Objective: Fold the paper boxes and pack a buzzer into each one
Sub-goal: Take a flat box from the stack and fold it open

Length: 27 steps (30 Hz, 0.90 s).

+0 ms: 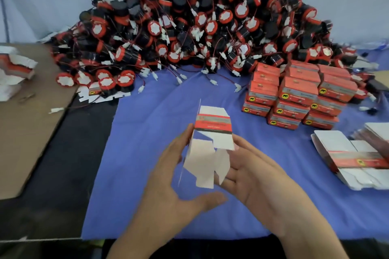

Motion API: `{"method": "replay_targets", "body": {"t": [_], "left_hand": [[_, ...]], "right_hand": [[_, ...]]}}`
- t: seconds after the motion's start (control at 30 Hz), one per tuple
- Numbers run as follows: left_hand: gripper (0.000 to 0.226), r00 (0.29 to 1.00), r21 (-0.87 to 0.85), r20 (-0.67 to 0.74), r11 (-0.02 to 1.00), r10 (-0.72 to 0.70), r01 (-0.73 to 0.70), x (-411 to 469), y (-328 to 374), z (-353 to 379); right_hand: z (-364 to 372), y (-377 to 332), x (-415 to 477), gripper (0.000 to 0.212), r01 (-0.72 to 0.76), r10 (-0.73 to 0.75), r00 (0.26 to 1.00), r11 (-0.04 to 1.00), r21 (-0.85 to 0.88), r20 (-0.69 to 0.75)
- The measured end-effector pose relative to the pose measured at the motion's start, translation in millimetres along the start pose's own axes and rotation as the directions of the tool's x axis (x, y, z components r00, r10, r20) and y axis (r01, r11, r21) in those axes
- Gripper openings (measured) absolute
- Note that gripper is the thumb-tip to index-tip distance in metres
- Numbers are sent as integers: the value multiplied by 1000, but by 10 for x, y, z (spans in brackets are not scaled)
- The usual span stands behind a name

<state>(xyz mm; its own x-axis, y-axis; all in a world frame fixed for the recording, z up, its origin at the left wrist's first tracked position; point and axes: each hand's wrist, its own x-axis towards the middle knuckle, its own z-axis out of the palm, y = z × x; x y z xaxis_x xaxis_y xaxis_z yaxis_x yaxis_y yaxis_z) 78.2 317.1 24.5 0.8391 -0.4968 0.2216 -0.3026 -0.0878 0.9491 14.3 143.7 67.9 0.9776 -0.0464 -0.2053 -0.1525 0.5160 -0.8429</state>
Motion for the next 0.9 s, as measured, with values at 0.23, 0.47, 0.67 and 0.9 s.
{"method": "replay_targets", "body": {"t": [0.23,0.47,0.67,0.9], "left_hand": [[79,946,113,-112,950,304,-292,25,47,-117],[80,941,250,130,908,312,-336,11,159,-304],[80,933,266,297,920,205,-287,-7,280,-457],[75,966,128,214,977,143,-173,-6,345,-599]], "right_hand": [[29,69,-84,50,-135,132,990,989,60,50],[-236,-209,-101,59,-89,72,992,980,179,102],[-160,-265,-72,52,-22,37,992,992,-123,122],[-44,-218,-116,39,-42,49,999,961,-273,20]]}}
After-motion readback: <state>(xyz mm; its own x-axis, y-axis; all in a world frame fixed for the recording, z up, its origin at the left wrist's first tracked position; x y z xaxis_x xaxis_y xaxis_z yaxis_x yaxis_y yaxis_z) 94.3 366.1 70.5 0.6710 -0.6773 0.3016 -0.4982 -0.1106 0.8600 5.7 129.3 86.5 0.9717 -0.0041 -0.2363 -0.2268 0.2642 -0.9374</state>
